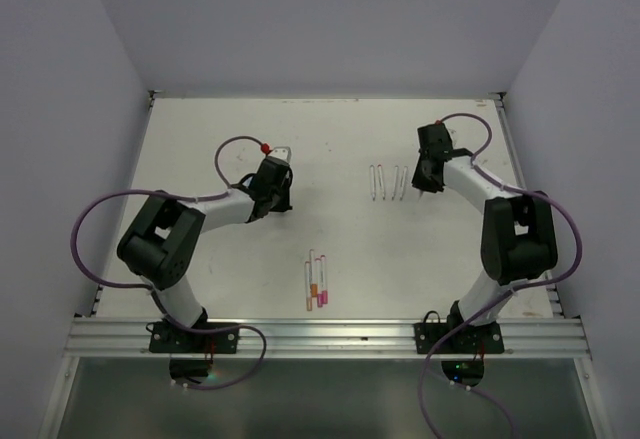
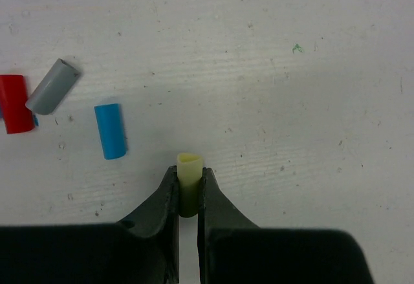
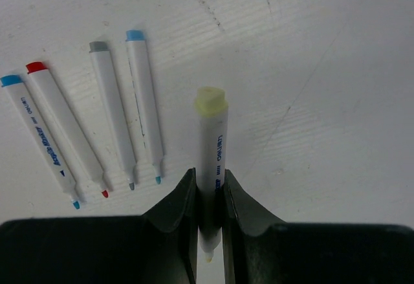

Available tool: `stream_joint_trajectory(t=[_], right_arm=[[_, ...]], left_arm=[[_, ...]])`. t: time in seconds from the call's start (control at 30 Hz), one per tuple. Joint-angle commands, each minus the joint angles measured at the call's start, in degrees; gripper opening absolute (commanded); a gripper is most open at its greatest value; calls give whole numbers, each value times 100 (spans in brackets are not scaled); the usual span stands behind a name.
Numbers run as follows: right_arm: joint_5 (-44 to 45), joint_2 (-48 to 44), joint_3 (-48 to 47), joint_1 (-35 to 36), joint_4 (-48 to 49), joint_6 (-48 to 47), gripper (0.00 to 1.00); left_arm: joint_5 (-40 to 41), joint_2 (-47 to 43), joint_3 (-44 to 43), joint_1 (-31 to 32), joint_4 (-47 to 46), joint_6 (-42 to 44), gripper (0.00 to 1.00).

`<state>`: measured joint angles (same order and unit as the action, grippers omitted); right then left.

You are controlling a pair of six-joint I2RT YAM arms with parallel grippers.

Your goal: Open the pen caps

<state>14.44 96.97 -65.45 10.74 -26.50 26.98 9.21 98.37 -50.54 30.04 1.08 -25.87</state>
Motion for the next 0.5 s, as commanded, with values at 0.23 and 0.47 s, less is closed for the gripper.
stream_joint_trajectory(t=[0.23, 0.47], right_arm=[[-160, 586, -231, -160, 189, -193, 1], [-222, 955, -363, -213, 277, -211, 8]], left_arm=[[564, 358, -543, -60, 111, 301, 0], [1099, 525, -781, -95, 357, 398, 0]])
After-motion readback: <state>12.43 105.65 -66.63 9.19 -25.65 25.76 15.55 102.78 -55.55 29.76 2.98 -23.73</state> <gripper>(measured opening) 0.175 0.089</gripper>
